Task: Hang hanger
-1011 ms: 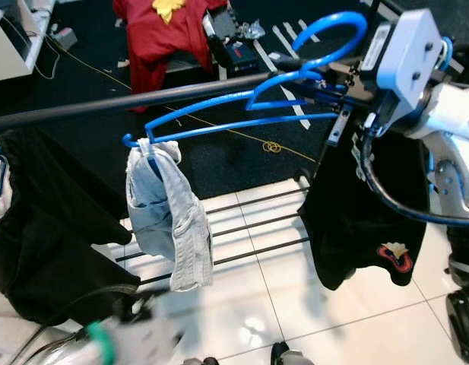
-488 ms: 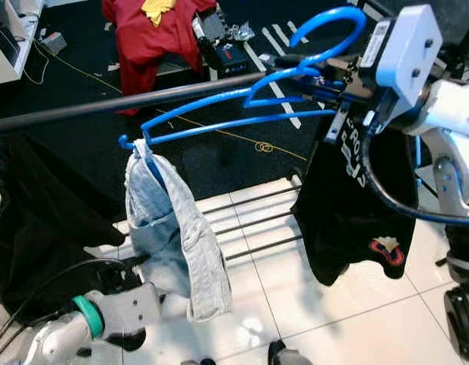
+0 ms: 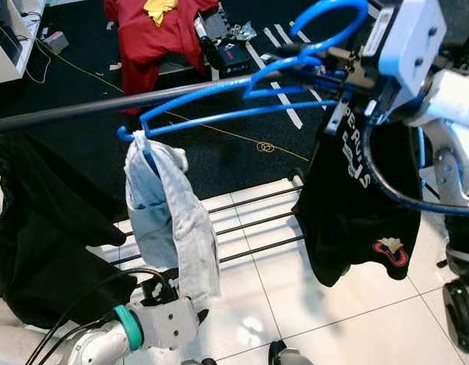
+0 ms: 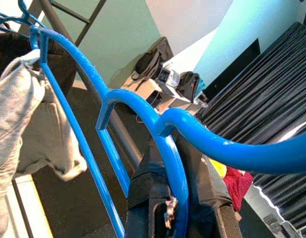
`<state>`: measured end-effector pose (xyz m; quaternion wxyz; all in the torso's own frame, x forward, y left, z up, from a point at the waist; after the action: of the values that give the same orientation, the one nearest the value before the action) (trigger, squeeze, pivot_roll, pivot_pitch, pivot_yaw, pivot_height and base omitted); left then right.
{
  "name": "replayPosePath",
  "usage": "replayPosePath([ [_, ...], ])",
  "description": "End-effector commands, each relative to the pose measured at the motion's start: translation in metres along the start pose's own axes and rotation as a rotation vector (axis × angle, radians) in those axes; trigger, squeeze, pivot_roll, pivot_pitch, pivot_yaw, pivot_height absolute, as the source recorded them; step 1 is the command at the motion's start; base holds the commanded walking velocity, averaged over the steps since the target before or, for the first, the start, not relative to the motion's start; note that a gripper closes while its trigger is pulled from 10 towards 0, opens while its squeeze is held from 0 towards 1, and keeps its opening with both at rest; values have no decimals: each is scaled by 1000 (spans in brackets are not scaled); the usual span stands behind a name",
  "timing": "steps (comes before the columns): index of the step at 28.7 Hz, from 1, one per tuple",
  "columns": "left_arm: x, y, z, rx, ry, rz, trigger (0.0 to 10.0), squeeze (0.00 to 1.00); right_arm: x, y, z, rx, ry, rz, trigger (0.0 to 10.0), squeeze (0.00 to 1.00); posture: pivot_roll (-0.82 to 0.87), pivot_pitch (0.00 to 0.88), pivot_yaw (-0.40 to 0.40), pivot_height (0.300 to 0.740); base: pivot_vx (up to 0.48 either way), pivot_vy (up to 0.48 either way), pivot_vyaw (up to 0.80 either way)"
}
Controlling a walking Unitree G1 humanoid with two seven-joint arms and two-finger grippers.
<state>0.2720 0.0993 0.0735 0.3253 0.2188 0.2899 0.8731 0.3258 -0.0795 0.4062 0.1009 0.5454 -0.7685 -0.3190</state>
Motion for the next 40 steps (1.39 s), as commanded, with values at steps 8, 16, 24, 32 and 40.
replayPosePath([
  [8,-25,-3,-24,39,-33,25,10000,0,-5,23,-15,61,-31,-66,10000,0,-214,153,105,740,0,0,0],
  [16,-27,-10,-18,33,-18,36,2157,0,-4,28,-25,85,-48,-65,10000,0,-223,155,103,740,0,0,0],
  [24,-24,-16,-11,26,2,46,0,0,-4,28,-28,91,-50,-62,10000,0,-219,155,102,740,0,0,0],
  [32,-10,-23,-11,21,-14,54,0,0,-3,24,-30,80,-52,-54,10000,0,-206,157,103,740,0,0,0],
  [40,-1,-25,-7,13,-15,55,0,0,-3,20,-30,74,-58,-55,10000,0,-197,159,104,740,0,0,0],
])
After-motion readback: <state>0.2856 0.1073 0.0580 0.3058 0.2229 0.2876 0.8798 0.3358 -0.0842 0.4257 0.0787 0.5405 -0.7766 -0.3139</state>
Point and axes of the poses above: a point about 5 cm out from each wrist's last joint towards the gripper, its own x axis pointing back from the gripper into the wrist, its own y axis along the axis of the wrist's last joint, z = x × y, the point moved 6 cm from there along -x, pointing out of the wrist towards the gripper, and after that the axes turned 7 degrees about -x, right-handed, at the moved point
